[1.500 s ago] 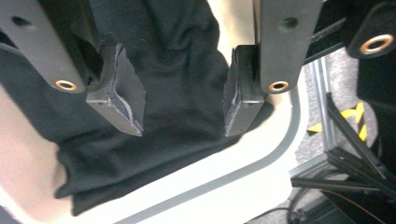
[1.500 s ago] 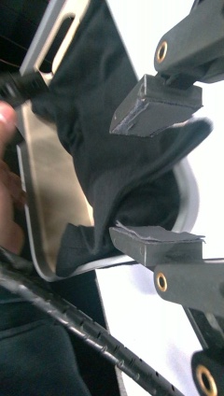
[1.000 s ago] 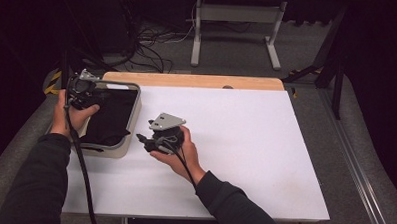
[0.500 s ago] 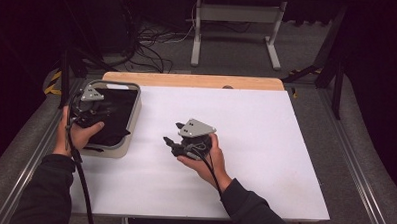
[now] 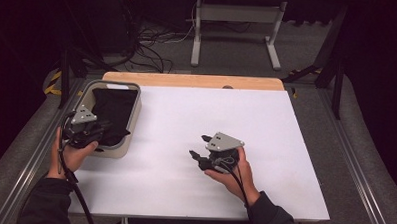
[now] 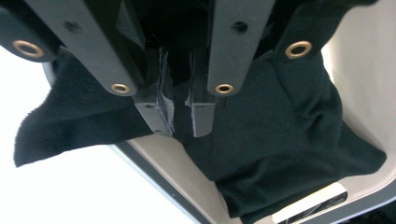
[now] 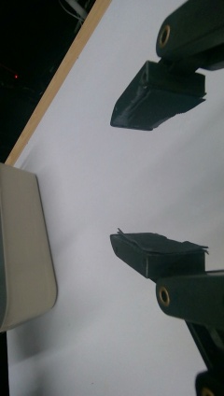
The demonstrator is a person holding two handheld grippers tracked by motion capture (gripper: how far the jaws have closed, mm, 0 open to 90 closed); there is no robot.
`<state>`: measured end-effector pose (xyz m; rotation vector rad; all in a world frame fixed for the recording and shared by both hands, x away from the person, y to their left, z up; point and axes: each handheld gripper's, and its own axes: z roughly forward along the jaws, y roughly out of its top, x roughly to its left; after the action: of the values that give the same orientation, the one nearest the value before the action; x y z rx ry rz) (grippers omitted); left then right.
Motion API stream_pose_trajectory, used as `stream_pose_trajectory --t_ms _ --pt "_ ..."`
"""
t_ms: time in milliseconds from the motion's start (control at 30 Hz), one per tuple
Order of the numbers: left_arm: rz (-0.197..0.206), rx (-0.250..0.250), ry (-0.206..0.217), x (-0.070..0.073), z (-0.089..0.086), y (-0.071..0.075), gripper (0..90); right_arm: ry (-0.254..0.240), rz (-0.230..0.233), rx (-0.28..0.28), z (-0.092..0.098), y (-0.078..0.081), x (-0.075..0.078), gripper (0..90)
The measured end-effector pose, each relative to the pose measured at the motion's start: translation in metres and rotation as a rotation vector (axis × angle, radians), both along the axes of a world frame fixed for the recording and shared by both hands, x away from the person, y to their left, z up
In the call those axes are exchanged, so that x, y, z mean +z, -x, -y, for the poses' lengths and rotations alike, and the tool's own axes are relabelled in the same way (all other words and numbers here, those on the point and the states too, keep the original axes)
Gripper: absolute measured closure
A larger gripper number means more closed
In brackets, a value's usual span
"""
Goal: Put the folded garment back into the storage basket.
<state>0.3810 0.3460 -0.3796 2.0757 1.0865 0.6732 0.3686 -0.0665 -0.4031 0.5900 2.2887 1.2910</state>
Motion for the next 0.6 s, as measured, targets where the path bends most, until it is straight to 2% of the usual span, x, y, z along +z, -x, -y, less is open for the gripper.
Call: stream_pose_trajectory --t_ms 67,133,300,333,400,600 --pt "-0.004 -0.004 -0.009 -0.002 0.002 0.001 82.4 -0.001 -0.007 -0.004 0.007 0.003 0.000 38.0" --pt "-0.029 -0.026 -0.025 -0.005 0.005 0.001 83.5 -0.003 -0.014 -0.006 0.011 0.004 -0.001 37.7" --pt "-0.052 -0.034 -0.065 -0.010 0.010 0.001 83.6 0.008 -0.038 -0.015 0.020 0.008 -0.005 36.7" --pt "-0.065 -0.038 -0.058 -0.011 0.011 0.001 83.7 0.013 -0.040 -0.017 0.022 0.009 -0.005 36.6" --pt "-0.097 -0.046 -0.074 -0.013 0.012 -0.001 83.6 0.015 -0.046 -0.019 0.025 0.010 -0.006 36.5" --pt "-0.130 -0.048 -0.086 -0.017 0.012 -0.003 83.2 0.019 -0.060 -0.027 0.032 0.012 -0.008 36.1"
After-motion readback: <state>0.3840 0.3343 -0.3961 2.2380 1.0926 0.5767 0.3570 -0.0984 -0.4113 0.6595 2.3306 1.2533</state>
